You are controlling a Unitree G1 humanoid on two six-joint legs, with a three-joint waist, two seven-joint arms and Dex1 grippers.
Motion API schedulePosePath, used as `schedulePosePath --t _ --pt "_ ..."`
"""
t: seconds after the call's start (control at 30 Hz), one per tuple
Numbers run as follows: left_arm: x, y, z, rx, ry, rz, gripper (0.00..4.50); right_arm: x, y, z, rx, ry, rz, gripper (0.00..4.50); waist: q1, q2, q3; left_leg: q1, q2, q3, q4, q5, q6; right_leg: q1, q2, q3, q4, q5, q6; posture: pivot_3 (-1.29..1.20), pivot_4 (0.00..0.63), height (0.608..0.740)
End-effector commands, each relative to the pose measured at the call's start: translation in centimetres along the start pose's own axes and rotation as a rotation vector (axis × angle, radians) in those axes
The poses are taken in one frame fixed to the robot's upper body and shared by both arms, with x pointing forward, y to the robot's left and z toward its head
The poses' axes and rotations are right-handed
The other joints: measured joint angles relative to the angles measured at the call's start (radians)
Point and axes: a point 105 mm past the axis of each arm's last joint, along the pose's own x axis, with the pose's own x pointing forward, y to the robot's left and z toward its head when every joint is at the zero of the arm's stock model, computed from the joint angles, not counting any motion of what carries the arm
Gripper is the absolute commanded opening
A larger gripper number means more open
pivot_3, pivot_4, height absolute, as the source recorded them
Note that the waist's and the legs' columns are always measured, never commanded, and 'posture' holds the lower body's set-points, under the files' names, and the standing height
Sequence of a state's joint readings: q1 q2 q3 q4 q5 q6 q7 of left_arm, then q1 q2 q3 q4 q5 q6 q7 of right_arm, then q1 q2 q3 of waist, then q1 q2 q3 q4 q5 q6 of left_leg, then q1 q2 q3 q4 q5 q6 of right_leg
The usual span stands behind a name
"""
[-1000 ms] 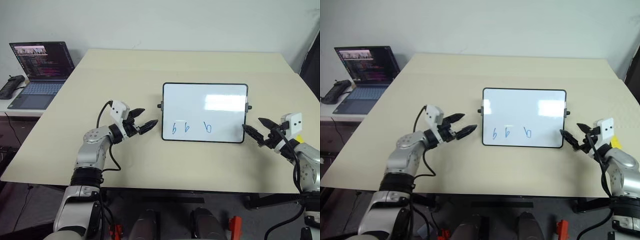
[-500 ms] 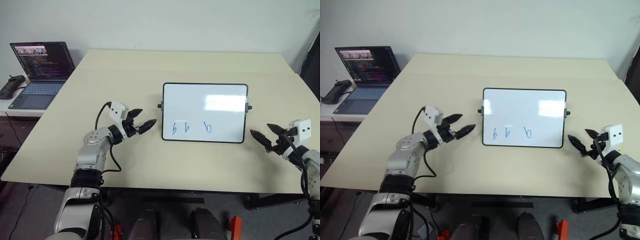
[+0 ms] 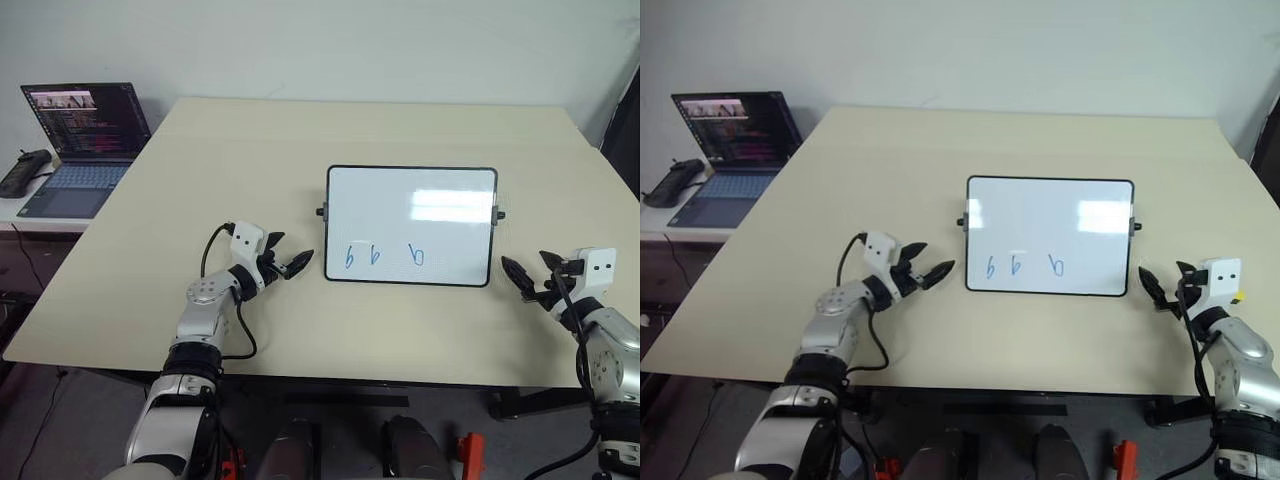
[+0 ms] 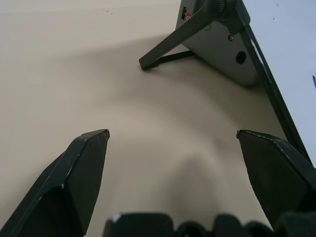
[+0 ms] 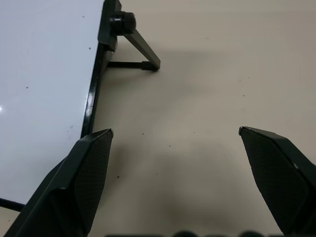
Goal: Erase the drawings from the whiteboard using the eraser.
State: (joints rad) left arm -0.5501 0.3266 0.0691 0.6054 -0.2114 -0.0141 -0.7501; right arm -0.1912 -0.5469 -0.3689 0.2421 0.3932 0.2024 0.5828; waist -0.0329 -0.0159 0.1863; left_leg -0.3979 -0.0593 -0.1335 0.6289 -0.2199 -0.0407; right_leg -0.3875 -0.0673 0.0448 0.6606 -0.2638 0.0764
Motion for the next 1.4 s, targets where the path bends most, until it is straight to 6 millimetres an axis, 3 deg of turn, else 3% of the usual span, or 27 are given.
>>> schedulePosePath --t 0.03,0.2,0.27,0.4,0.53,0.7,0.93,1.1,1.3,1.4 --pt "0.5 0.1 1.4 0.04 -0.041 -0.003 4.5 0.2 -0.6 2.3 -0.052 -0.061 -0.003 4.47 0.0 0.0 0.0 0.0 0.0 0.0 0.0 0.0 0.0 0.0 0.0 0.0 0.0 0.0 0.0 0.0 0.15 0.74" --pt "0.5 -0.4 1.9 0.052 -0.055 -0.049 4.5 0.2 -0.8 2.9 -0.068 -0.067 -0.001 4.47 0.001 0.0 0.0 0.0 0.0 0.0 0.0 0.0 0.0 0.0 0.0 0.0 0.0 0.0 0.0 0.0 0.15 0.74" --pt "-0.2 -0.5 2.9 0.074 -0.052 -0.099 4.5 -0.1 -0.9 4.2 -0.101 -0.075 0.02 4.47 0.001 0.0 0.0 0.0 0.0 0.0 0.0 0.0 0.0 0.0 0.0 0.0 0.0 0.0 0.0 0.0 0.15 0.74" --pt "-2.3 -1.7 6.8 0.14 -0.041 -0.288 4.5 -2.1 -2.4 9.2 -0.174 -0.091 0.041 4.47 -0.003 0.001 0.001 -0.001 0.0 0.0 0.0 0.0 0.0 -0.002 0.0 0.001 0.001 0.0 0.0 0.0 0.15 0.74" --pt "-3.4 -4.6 11.3 0.138 -0.076 -0.492 4.5 -4.3 -4.7 11.3 -0.248 -0.022 0.013 4.47 0.001 0.001 0.001 -0.001 0.0 0.0 0.0 0.0 0.0 0.0 0.0 -0.001 -0.001 0.0 0.0 0.0 0.15 0.74" --pt "-1.8 -10.9 13.8 0.169 -0.13 -0.745 4.5 -6.3 -8.7 10.2 -0.278 0.088 -0.123 4.47 0.008 0.0 0.001 0.0 0.0 -0.001 0.0 0.0 0.0 0.005 0.0 -0.002 -0.005 0.0 0.001 0.0 0.15 0.74" --pt "1.8 -16.3 12.3 0.137 -0.152 -0.89 4.5 -7.3 -10.5 5.9 -0.19 0.194 -0.216 4.47 -0.007 0.001 0.0 0.0 0.0 0.002 -0.001 0.0 0.0 0.006 0.001 0.0 -0.011 0.0 0.001 0.0 0.15 0.74" --pt "3.8 -18.2 11.6 0.189 -0.157 -0.886 4.5 -7.7 -10.6 4.0 -0.161 0.252 -0.21 4.47 -0.007 0.001 0.0 0.0 0.0 0.002 -0.001 0.0 0.0 0.006 0.002 0.0 -0.011 0.0 0.001 0.0 0.15 0.74" --pt "5.3 -18.7 10.9 0.223 -0.164 -0.83 4.5 -7.7 -11.4 3.6 -0.142 0.281 -0.201 4.47 -0.004 0.001 0.0 0.001 -0.001 0.002 0.0 0.0 0.0 0.008 0.002 0.001 -0.013 0.001 0.002 0.0 0.15 0.74" --pt "5.6 -20.1 10.3 0.246 -0.174 -0.827 4.5 -7.2 -12.4 3.8 -0.134 0.281 -0.236 4.47 -0.005 0.001 0.0 0.001 -0.001 0.002 0.0 0.0 0.0 0.007 0.002 0.001 -0.013 0.001 0.002 0.0 0.15 0.74"
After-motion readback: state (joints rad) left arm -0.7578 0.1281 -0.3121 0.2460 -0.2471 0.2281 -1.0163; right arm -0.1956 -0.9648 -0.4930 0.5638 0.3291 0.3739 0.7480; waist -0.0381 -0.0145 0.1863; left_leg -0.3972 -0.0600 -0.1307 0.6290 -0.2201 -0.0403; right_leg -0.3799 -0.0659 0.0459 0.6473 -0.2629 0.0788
